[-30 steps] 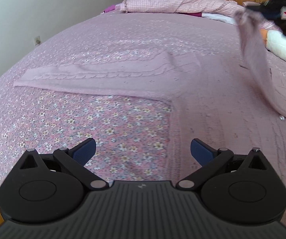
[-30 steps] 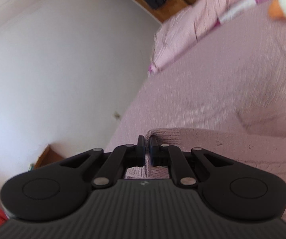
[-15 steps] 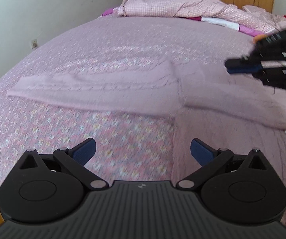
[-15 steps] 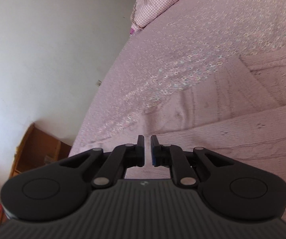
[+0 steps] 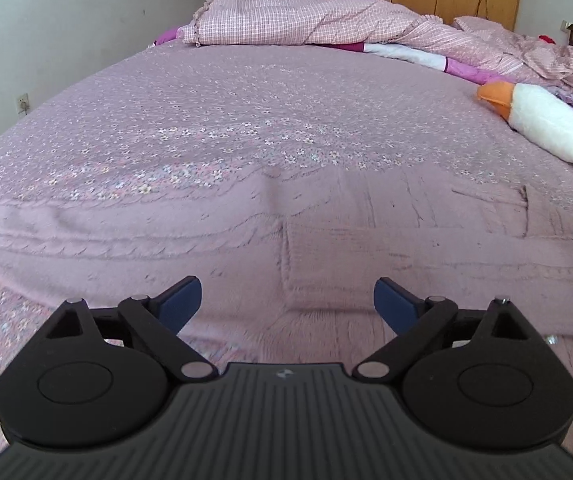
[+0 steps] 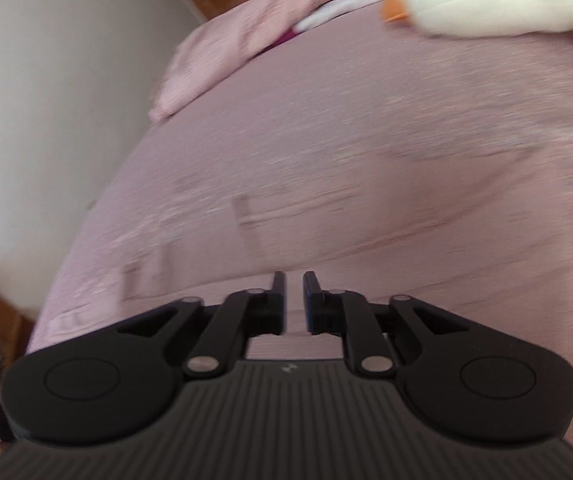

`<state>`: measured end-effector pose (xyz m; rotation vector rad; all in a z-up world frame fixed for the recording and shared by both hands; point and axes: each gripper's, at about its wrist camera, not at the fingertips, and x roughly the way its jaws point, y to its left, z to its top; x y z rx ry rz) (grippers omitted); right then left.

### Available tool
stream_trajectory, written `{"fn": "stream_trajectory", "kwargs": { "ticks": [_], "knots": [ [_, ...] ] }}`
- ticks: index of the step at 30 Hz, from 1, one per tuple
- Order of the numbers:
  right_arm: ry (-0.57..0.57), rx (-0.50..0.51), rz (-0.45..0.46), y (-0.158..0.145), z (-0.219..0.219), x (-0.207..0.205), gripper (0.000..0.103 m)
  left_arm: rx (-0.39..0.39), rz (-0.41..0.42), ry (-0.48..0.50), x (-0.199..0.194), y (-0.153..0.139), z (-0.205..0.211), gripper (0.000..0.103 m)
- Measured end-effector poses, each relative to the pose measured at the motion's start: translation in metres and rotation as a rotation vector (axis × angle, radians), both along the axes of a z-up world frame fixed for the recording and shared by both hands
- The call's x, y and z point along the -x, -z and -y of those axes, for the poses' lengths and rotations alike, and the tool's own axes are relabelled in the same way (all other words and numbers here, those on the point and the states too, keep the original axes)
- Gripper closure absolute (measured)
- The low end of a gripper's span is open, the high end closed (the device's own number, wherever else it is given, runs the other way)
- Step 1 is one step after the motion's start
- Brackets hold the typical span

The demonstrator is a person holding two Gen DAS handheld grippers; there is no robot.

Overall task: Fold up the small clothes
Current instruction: 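Open the right gripper to release the folded sleeve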

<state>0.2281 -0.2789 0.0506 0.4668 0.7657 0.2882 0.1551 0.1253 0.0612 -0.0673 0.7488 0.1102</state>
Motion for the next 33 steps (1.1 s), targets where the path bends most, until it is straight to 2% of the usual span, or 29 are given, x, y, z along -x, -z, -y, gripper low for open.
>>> {"fn": "stream_trajectory", "kwargs": {
  "ticks": [1, 2, 8, 11, 12, 14, 15, 16, 17, 18, 21, 24, 28, 31, 33],
  "knots": [
    [0.028, 0.019, 0.016, 0.0, 0.008, 0.003, 0.038, -0.005, -0.003, 0.001, -0.004, 0.001, 0.002, 0.005],
    [0.06, 0.041, 0.039, 0.0, 0.018, 0.007, 0.029, -0.011, -0.006, 0.002, -0.008, 0.003, 0.003, 0.005],
    [0.152, 0.112, 0.047, 0.014, 0.057, 0.001, 0.029, -0.031, -0.043, 0.013, -0.028, 0.012, 0.008, 0.006],
    [0.188, 0.159, 0.037, 0.026, 0.061, -0.008, 0.029, -0.025, -0.07, 0.009, -0.036, 0.021, 0.01, 0.011],
    [0.194, 0.17, 0.033, 0.031, 0.062, -0.011, 0.029, -0.014, -0.08, 0.005, -0.038, 0.025, 0.009, 0.016],
    [0.197, 0.188, 0.029, 0.038, 0.062, -0.02, 0.03, 0.038, -0.094, 0.001, -0.041, 0.033, 0.007, 0.035],
    [0.193, 0.19, 0.031, 0.043, 0.061, -0.023, 0.037, 0.057, -0.085, 0.0, -0.041, 0.033, 0.007, 0.052],
    [0.188, 0.194, 0.035, 0.043, 0.059, -0.023, 0.049, 0.064, -0.076, 0.004, -0.041, 0.032, 0.008, 0.069],
    [0.19, 0.204, 0.038, 0.044, 0.057, -0.023, 0.086, 0.051, -0.065, 0.006, -0.04, 0.029, 0.012, 0.077],
    [0.203, 0.207, 0.062, 0.043, 0.057, -0.021, 0.091, 0.044, -0.058, 0.013, -0.038, 0.026, 0.015, 0.084],
    [0.26, 0.251, 0.115, 0.038, 0.061, -0.013, 0.092, 0.014, -0.057, 0.016, -0.032, 0.024, 0.018, 0.084],
    [0.256, 0.314, 0.079, 0.048, 0.064, -0.02, 0.092, -0.02, -0.077, 0.009, -0.034, 0.033, 0.02, 0.083],
    [0.269, 0.301, 0.055, 0.051, 0.066, -0.021, 0.088, -0.043, -0.072, 0.014, -0.032, 0.031, 0.023, 0.08],
    [0.285, 0.27, 0.024, 0.044, 0.069, -0.017, 0.073, -0.025, -0.072, 0.004, -0.025, 0.024, 0.018, 0.07],
    [0.283, 0.241, 0.044, 0.036, 0.071, -0.005, 0.056, 0.001, -0.071, -0.009, -0.018, 0.019, 0.01, 0.066]
  ]
}}
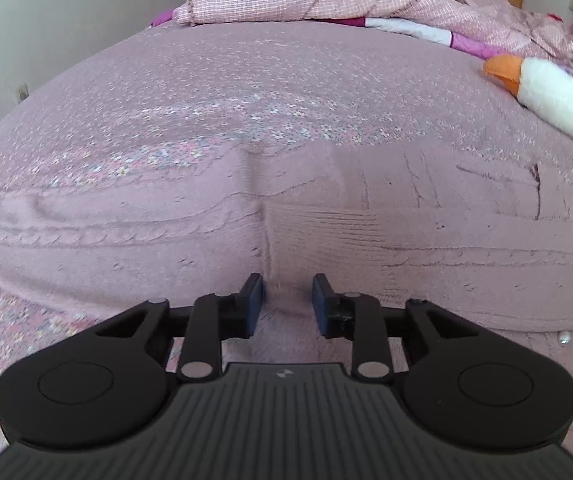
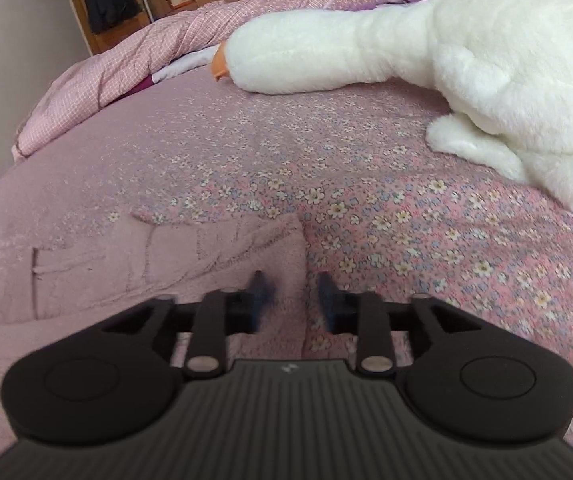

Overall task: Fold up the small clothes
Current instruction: 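Open the right gripper to release the folded sleeve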

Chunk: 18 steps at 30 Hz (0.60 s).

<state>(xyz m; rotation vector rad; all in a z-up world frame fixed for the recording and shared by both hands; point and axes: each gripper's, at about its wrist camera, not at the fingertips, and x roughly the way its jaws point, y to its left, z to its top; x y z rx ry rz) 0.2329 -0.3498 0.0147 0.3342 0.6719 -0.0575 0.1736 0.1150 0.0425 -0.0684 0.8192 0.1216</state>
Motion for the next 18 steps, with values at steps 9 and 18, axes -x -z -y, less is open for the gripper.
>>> {"fn": "stream_trajectory", "kwargs": {
  "ticks": [9, 18],
  "knots": [
    [-0.058, -0.036, 0.067, -0.042, -0.019, 0.081, 0.049, 0.0, 0.032, -0.065, 0.055, -0.025, -0.031, 0.044],
    [-0.122, -0.091, 0.068, -0.054, -0.062, 0.154, 0.047, -0.009, 0.027, -0.133, 0.111, -0.033, -0.06, 0.031]
  ]
}}
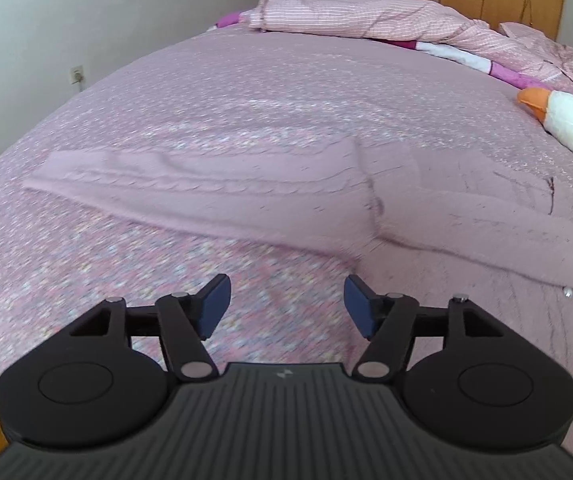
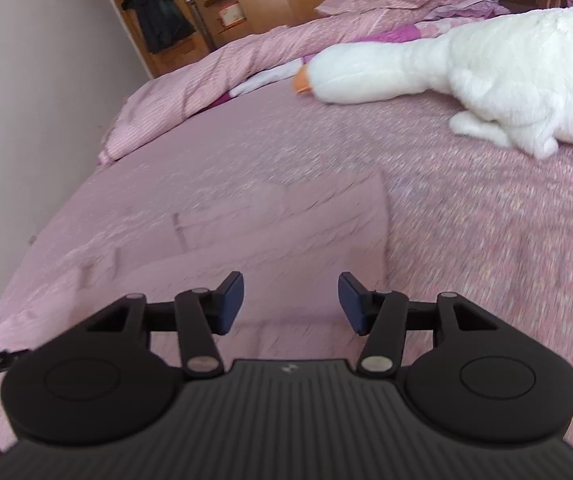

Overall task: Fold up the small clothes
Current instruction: 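Open the right gripper to release the folded sleeve, then grasp the other sleeve cuff with the left gripper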

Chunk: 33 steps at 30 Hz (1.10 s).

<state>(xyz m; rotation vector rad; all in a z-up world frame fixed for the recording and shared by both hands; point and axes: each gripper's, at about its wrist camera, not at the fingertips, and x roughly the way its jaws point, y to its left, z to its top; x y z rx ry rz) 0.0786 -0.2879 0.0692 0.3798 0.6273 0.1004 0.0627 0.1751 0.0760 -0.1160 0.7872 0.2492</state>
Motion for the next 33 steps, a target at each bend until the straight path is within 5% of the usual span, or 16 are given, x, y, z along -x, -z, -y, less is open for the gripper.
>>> {"fn": "stream_trajectory", "kwargs": {
  "ticks": [11, 23, 33],
  "knots": [
    [-0.041, 0.044, -0.055, 0.028, -0.045, 0.049, 0.041, 0.073, 0.02, -0.16, 0.003, 0.009, -0.059, 0.029],
    [0.008, 0.045, -0.12, 0.053, -0.049, 0.051, 0.041, 0.232, 0.059, -0.365, -0.05, 0.039, -0.131, 0.029],
    [0.018, 0.042, -0.129, 0.054, -0.052, 0.044, 0.041, 0.243, 0.148, -0.423, -0.093, 0.047, -0.166, 0.029]
  ]
}}
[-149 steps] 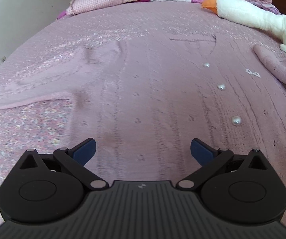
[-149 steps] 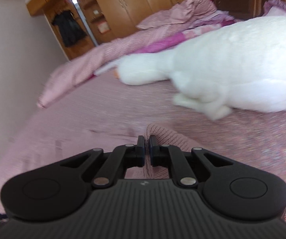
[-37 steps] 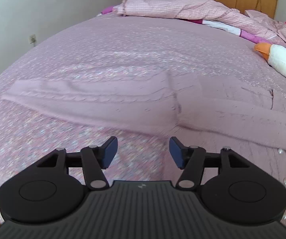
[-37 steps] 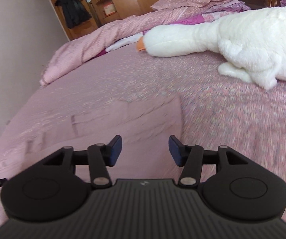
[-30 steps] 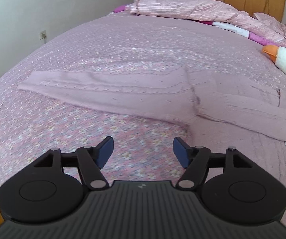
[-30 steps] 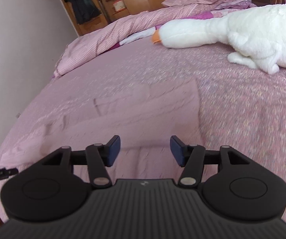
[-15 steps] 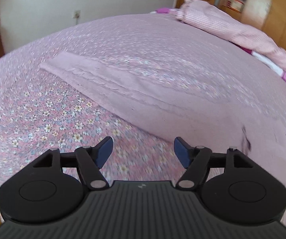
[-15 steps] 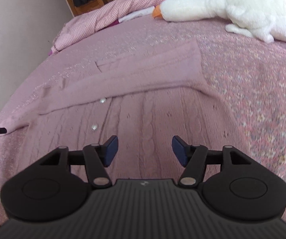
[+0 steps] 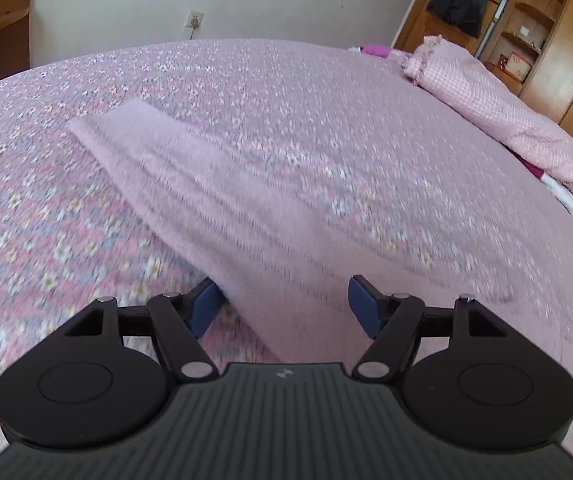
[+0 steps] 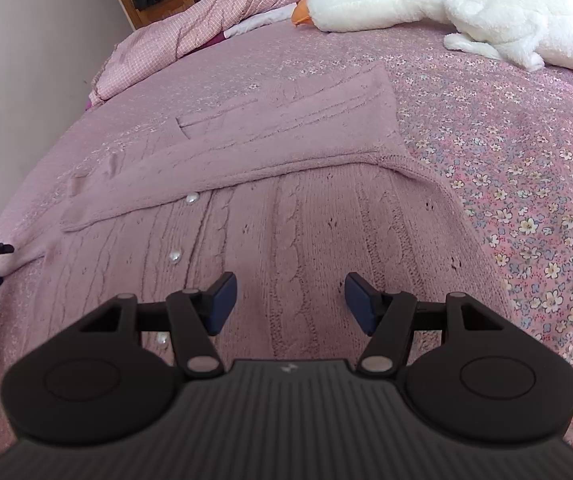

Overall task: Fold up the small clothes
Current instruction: 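Grasp the other sleeve cuff with the left gripper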

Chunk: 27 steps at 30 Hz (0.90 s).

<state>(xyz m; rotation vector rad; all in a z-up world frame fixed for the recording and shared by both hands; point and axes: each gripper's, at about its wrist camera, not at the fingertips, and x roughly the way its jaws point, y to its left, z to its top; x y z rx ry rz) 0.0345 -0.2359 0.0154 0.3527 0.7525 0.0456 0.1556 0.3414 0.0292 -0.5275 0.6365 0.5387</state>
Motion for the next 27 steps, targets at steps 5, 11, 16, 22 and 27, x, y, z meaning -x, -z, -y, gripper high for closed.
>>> {"fn": "stream_trajectory", "kwargs": {
  "ticks": [5, 11, 16, 22, 27],
  "knots": [
    [0.009, -0.005, -0.001, 0.002, 0.0, -0.004, 0.041, -0.042, 0.013, -0.001, -0.012, 0.003, -0.006, 0.029],
    [0.024, -0.026, 0.007, 0.002, 0.004, -0.008, 0.041, -0.102, 0.004, 0.024, -0.013, 0.001, -0.005, 0.086],
    [0.037, -0.038, 0.022, 0.0, 0.008, -0.008, 0.041, -0.11, 0.086, 0.048, 0.007, -0.018, 0.0, 0.09],
    [0.058, -0.059, 0.046, -0.004, 0.014, -0.005, 0.041, -0.151, 0.223, 0.114, 0.028, -0.062, 0.029, 0.091],
    [0.064, -0.076, 0.069, -0.009, 0.018, -0.001, 0.041, -0.181, 0.318, 0.207, 0.03, -0.099, 0.068, 0.091]
  ]
}}
